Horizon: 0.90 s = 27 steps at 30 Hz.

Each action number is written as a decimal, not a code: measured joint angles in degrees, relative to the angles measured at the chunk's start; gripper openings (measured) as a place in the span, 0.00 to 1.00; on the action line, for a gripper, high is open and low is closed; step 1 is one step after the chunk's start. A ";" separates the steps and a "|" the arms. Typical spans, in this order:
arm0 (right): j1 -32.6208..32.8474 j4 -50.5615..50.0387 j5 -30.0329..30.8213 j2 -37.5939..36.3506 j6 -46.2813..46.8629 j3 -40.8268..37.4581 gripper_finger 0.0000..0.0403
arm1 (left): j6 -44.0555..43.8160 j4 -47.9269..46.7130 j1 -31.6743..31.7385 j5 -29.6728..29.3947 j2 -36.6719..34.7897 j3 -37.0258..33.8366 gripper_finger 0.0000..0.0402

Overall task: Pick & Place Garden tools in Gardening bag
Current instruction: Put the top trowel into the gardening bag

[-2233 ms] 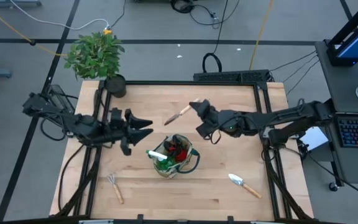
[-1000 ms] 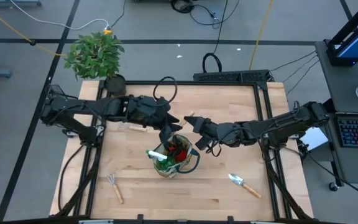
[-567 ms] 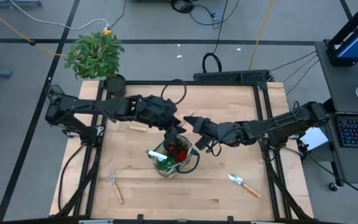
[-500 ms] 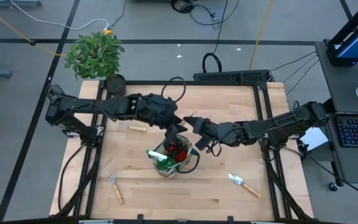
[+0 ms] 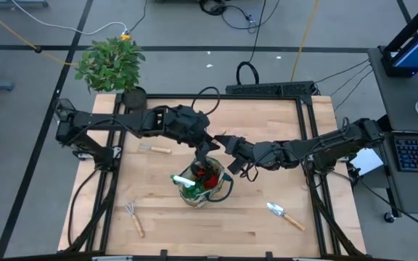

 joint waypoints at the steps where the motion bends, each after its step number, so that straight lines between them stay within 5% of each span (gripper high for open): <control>1: 0.00 0.00 -0.04 0.00 0.02 0.00 0.15 | -0.01 0.62 0.22 1.22 0.00 0.00 0.32; 5: 0.02 -0.10 -0.36 0.00 0.25 0.00 0.15 | -0.74 1.89 0.72 4.71 0.00 0.00 0.17; 9: 0.00 -0.15 -1.26 0.00 1.92 -0.02 0.17 | -0.89 1.15 0.73 4.92 0.00 0.00 0.17; 15: 0.00 0.31 -1.58 0.00 5.78 -0.02 0.34 | -0.82 0.46 -0.08 6.69 0.00 0.00 0.17; 19: -0.02 0.48 -0.77 0.00 8.87 -0.02 0.38 | -0.83 -2.64 -1.23 4.41 0.00 0.00 0.17; 27: 0.00 0.81 10.17 -0.24 15.46 -0.04 0.38 | -1.06 -9.65 -4.23 -2.92 0.04 0.02 0.17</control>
